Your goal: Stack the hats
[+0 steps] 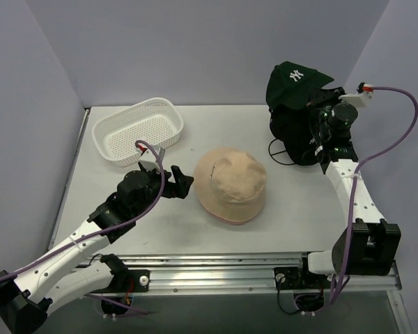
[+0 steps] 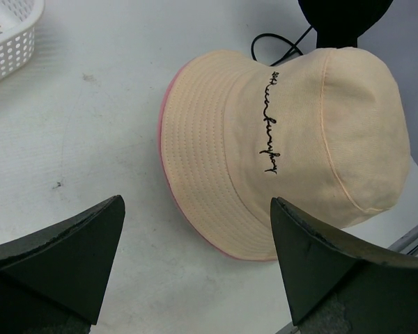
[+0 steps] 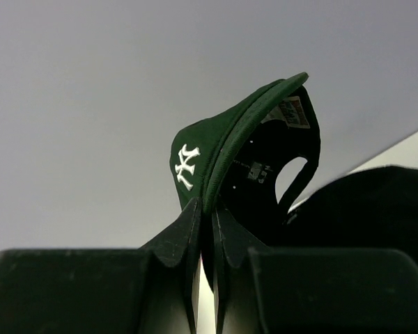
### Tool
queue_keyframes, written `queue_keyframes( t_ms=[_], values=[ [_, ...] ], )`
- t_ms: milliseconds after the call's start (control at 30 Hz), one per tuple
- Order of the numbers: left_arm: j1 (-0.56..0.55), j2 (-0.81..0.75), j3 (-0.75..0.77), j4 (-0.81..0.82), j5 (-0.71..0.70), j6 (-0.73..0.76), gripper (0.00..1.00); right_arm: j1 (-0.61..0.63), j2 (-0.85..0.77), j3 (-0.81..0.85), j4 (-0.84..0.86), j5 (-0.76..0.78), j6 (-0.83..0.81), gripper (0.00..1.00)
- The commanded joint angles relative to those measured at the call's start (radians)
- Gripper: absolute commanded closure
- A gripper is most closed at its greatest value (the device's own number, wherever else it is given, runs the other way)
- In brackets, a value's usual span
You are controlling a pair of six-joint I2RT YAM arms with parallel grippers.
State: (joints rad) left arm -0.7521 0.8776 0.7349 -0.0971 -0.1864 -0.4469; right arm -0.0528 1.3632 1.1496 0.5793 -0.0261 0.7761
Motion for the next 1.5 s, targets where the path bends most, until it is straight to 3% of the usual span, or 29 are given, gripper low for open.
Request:
queue_keyframes(
  t_ms=[0,200,633,967,1467],
  values=[
    [-0.006,0.006,0.015,0.031,-0.024,0.020,0.06,-0.007,-0.108,-0.037,0.136,-0.014,0.038,1.00],
    [-0.009,0.017,0.023,0.022,-0.045,0.030,0.06,-0.012,-0.174,-0.149,0.151,0.023,0.058,1.00],
    [-0.010,0.003,0.017,0.017,-0.070,0.036,0.06,-0.107,-0.200,-0.298,0.232,-0.058,0.103,1.00],
    [-0.012,-0.003,0.015,0.017,-0.073,0.037,0.06,-0.165,-0.230,-0.450,0.289,-0.101,0.141,0.79],
    [-0.013,0.001,0.018,0.017,-0.074,0.037,0.06,-0.226,-0.211,-0.616,0.363,-0.139,0.193,0.80]
  ],
)
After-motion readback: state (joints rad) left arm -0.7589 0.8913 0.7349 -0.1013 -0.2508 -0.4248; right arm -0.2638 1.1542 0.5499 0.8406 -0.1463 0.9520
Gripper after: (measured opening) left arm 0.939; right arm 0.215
